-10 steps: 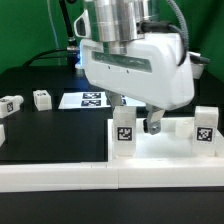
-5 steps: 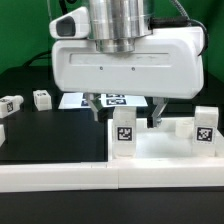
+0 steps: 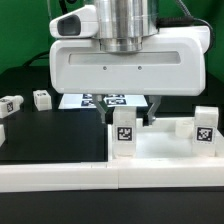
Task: Assemble square table
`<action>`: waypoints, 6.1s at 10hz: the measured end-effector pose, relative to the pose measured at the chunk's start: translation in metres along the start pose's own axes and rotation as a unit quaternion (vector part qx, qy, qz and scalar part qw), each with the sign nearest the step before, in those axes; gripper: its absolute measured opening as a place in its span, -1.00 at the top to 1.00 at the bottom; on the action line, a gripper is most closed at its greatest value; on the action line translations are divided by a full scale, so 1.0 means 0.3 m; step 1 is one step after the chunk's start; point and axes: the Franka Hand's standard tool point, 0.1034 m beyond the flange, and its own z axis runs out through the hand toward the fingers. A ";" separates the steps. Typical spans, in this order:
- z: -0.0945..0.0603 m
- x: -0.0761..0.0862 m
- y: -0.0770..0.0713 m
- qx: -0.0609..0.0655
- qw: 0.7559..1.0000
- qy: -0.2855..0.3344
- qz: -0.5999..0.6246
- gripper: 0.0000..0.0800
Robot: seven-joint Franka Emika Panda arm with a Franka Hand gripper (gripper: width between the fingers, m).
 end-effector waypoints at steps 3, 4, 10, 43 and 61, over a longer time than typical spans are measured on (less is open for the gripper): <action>0.001 0.001 0.006 0.000 0.995 0.000 0.098 0.27; 0.000 0.002 0.008 0.001 0.985 0.000 0.172 0.27; 0.005 0.001 0.003 0.030 0.810 -0.025 0.585 0.27; 0.024 -0.006 -0.012 0.038 0.782 -0.012 0.622 0.27; 0.034 -0.005 0.042 -0.009 0.998 0.004 -0.069 -0.21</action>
Offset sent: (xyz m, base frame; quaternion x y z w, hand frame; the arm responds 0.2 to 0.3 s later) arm 0.0000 0.0000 0.0000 0.0000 0.0000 0.2571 0.9664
